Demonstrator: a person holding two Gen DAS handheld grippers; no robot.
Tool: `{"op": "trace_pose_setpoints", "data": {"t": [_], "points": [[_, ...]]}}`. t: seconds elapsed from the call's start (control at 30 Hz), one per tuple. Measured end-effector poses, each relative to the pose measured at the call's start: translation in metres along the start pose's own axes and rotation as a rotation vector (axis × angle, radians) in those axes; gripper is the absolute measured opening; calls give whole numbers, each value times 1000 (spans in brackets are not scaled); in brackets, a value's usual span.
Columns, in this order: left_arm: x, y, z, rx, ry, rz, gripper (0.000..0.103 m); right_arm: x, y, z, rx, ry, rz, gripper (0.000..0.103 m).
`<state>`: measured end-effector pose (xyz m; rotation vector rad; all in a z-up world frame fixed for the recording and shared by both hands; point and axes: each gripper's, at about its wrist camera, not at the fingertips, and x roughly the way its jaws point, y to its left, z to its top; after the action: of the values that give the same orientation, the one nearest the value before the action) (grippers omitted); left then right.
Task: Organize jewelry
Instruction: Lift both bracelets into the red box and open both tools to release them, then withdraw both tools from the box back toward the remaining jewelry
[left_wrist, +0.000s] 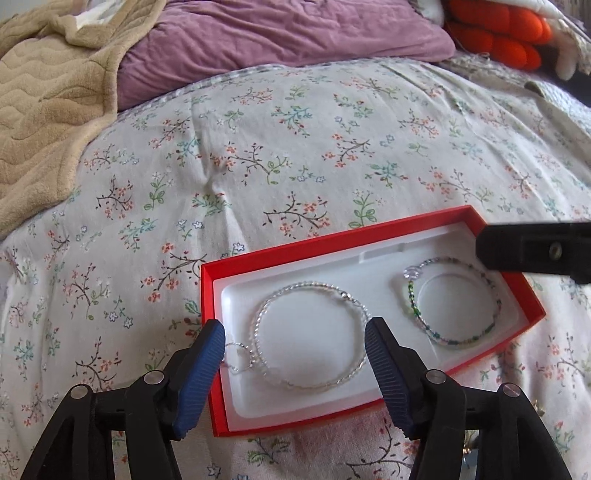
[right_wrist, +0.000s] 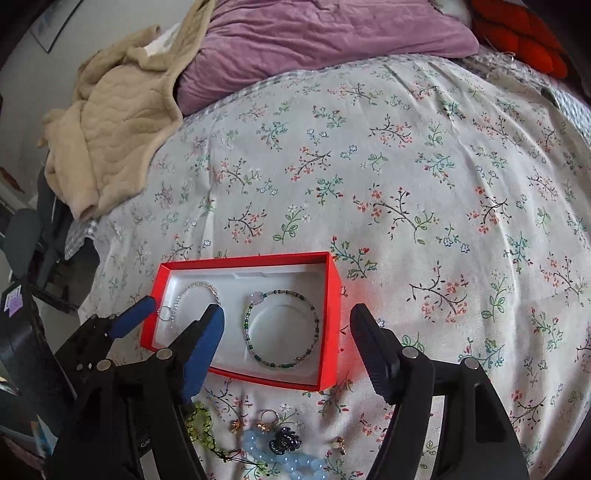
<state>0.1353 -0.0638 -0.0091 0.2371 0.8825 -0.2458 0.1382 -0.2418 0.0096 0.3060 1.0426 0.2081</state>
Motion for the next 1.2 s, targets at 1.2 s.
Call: {"op": "trace_pose_setpoints", "data": {"t": [1.2], "points": [[-67,45,-86,-138,187,-71,96,-51,-19,-85,-49,160,-175,73]]}}
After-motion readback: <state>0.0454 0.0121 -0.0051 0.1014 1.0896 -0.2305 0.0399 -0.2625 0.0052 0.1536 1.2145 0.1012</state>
